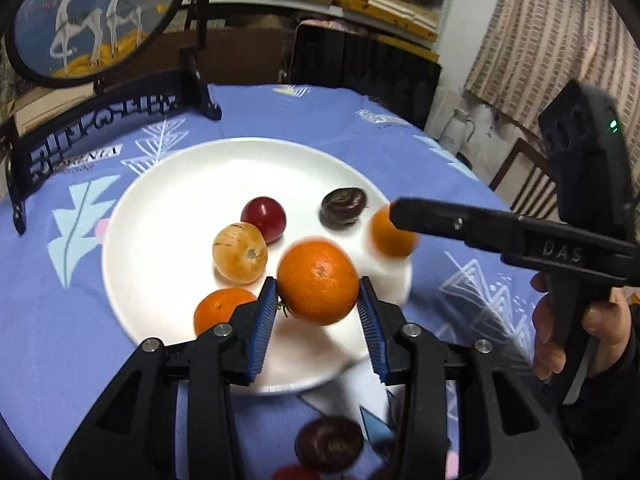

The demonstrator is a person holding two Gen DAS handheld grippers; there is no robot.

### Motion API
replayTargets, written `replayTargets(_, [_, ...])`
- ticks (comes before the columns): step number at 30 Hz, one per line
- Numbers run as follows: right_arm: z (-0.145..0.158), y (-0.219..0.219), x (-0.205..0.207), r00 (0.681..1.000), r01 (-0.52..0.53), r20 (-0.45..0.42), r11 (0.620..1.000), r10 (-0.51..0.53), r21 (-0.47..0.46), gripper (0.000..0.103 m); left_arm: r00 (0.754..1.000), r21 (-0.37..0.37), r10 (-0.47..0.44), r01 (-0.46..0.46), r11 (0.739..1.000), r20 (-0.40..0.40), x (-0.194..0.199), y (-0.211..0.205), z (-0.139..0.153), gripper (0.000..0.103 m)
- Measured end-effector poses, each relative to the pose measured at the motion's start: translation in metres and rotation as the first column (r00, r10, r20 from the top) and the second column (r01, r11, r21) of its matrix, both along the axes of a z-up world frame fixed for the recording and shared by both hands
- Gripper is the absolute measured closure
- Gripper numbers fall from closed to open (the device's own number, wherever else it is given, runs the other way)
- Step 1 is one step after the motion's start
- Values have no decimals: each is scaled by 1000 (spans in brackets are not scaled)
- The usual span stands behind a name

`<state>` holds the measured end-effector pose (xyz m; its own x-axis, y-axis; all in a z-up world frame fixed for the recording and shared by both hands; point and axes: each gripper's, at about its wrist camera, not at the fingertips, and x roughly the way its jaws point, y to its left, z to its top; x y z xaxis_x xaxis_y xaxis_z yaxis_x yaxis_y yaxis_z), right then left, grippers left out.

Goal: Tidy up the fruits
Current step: 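Place both oranges on the white plate and open both tools, then grasp a dark brown fruit with the right tool while the left tool grasps an orange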

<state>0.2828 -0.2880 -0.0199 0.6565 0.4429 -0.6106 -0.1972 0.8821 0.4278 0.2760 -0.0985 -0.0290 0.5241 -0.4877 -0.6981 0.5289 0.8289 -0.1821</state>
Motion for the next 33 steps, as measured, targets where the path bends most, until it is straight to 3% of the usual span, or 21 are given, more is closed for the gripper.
replayTargets(1, [0,-2,2,1000,17,-1,1000,-17,10,47,1000,-6,7,-7,1000,-8,3,0,-1,52])
replayTargets(7, [5,-4,-27,999,9,35,1000,-9,2,46,999,-39,9,-7,999,48,-25,20,18,46])
replayTargets(10, [6,-5,-60,999,-7,53,1000,9,-22,46,997,-15,-13,14,1000,76,-57,32,21,34])
replayTargets(16, [-10,10,-127,992,-125,10,990,126,-61,45,994,62,-67,61,996,91,-127,57,8,34])
replayTargets(19, [-20,34,-160,971,-238,-25,965,236,-109,45,997,60,-43,40,997,59,-147,75,-4,34])
replayTargets(22, [-30,49,-183,959,-282,-64,947,276,-153,45,999,46,-12,11,999,36,-159,91,-14,34])
replayTargets(27, [-44,58,-194,952,-301,-111,936,285,-183,45,1000,42,12,-13,999,12,-168,103,-24,34])
replayTargets(33, [-43,79,-195,948,-318,-80,912,308,-261,47,1000,37,-2,1,999,15,-175,100,-25,34])
